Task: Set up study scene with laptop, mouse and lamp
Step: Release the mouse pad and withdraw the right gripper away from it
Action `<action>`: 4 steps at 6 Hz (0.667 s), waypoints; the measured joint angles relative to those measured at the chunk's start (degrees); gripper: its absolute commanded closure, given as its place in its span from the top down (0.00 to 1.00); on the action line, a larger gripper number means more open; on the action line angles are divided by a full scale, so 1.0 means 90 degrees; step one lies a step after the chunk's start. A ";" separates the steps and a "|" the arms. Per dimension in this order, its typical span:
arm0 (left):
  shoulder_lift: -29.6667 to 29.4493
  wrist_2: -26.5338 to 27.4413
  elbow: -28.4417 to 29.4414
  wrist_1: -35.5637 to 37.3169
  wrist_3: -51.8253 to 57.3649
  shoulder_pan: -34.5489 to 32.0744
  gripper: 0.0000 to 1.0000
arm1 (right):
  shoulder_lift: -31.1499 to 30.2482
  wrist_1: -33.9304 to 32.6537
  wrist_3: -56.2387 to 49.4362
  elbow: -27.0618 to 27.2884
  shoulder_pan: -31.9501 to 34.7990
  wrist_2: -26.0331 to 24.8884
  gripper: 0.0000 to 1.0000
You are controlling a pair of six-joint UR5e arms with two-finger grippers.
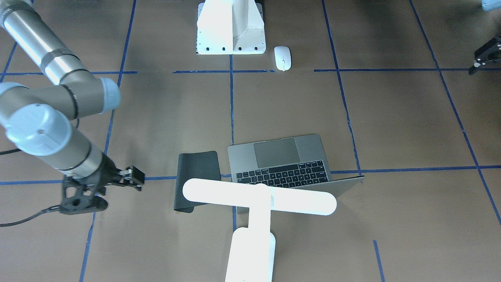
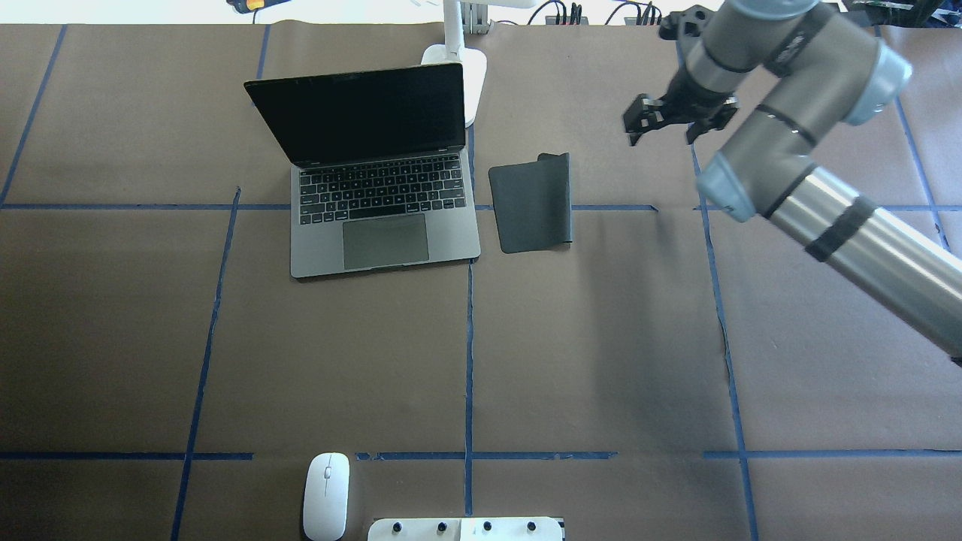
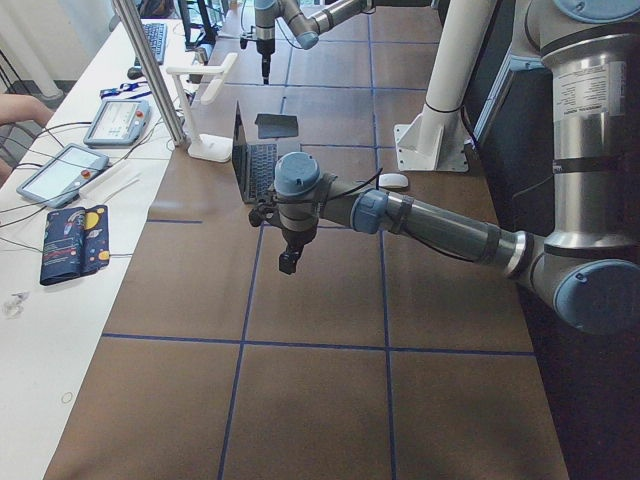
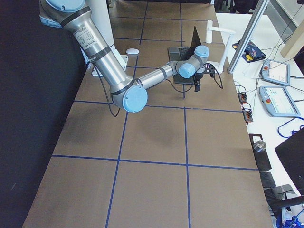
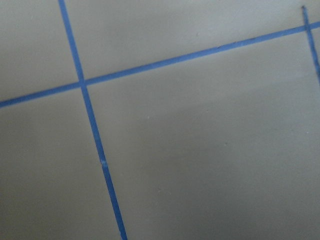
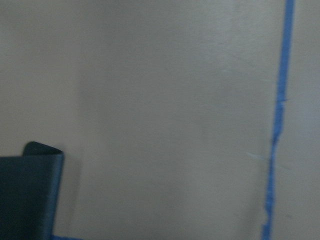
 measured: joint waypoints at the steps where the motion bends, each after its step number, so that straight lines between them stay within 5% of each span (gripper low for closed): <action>1: -0.0008 0.0149 -0.0433 -0.0058 -0.0960 0.0549 1.00 | -0.0608 -0.0557 -0.1111 0.0656 0.0387 0.0061 1.00; 4: -0.0052 0.1497 -0.1188 -0.0946 -0.4385 0.2622 1.00 | -0.2971 -0.1674 -0.4355 0.2489 0.1741 0.0106 1.00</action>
